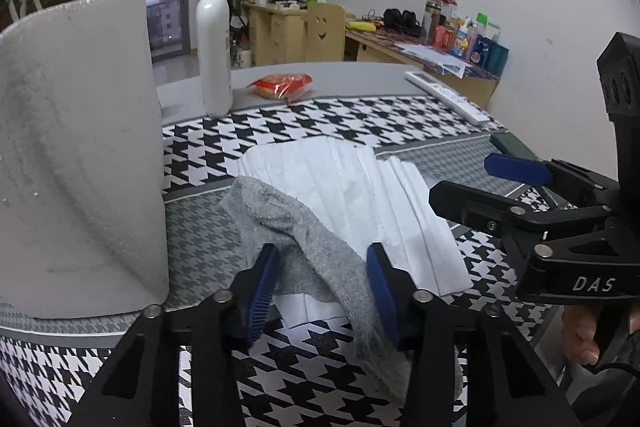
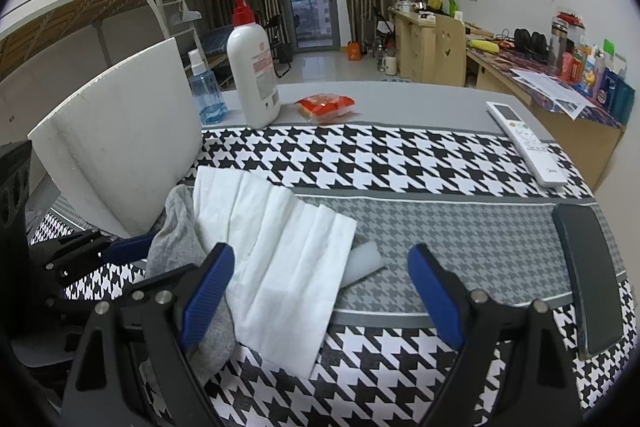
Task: Organize soft objects
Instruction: 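Close left tool on the grey sock while right tool lowers onto the white cloth, then close right tool on the folded white cloth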
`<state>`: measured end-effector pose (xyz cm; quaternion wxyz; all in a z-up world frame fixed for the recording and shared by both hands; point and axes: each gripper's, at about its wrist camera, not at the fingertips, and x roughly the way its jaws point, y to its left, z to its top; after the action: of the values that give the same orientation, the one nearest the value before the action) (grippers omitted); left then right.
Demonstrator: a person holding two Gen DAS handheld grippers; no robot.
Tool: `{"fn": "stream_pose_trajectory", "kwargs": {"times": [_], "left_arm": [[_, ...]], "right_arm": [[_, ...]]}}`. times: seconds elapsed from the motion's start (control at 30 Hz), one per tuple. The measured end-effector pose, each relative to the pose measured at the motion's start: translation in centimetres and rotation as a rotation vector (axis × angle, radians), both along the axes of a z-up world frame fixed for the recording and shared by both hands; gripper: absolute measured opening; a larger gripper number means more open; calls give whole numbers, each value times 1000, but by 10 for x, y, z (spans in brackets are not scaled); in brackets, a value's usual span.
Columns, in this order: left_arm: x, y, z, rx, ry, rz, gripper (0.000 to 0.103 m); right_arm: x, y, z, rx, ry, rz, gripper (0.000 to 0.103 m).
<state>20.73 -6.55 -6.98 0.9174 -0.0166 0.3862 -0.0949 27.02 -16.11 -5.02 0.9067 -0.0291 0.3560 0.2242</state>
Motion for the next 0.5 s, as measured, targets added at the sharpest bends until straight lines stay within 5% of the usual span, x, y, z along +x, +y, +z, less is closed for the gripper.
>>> {"fn": "stream_pose_trajectory", "kwargs": {"times": [0.33, 0.5], "left_arm": [[1, 2, -4, -11, 34, -20, 17], [0, 2, -2, -16, 29, -29, 14]], "right_arm": [[3, 11, -5, -1, 21, 26, 91], [5, 13, -6, 15, 33, 37, 91]]}}
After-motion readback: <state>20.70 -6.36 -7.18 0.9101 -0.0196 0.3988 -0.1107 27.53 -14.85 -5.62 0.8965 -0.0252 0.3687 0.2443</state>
